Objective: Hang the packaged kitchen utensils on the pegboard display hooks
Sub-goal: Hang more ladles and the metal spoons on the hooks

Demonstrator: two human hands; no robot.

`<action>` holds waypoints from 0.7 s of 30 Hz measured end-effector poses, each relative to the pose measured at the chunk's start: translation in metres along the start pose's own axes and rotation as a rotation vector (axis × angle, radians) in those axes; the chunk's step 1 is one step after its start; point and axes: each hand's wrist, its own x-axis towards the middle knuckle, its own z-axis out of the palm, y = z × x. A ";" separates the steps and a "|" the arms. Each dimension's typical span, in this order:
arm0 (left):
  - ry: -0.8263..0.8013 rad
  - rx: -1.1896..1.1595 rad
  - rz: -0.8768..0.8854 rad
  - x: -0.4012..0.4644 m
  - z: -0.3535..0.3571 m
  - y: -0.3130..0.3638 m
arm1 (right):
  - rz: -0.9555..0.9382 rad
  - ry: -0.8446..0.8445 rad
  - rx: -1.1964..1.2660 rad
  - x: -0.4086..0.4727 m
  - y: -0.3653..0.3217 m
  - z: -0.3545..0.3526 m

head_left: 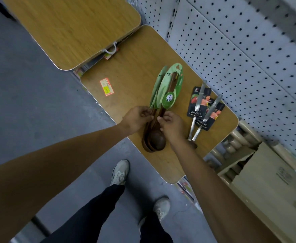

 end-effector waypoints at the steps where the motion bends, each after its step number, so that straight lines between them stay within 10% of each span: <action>1: 0.006 -0.016 0.007 -0.009 -0.001 0.005 | -0.014 0.020 0.007 -0.009 -0.003 -0.003; 21: 0.011 -0.236 0.298 -0.222 -0.009 0.197 | -0.351 0.170 -0.003 -0.253 -0.115 -0.136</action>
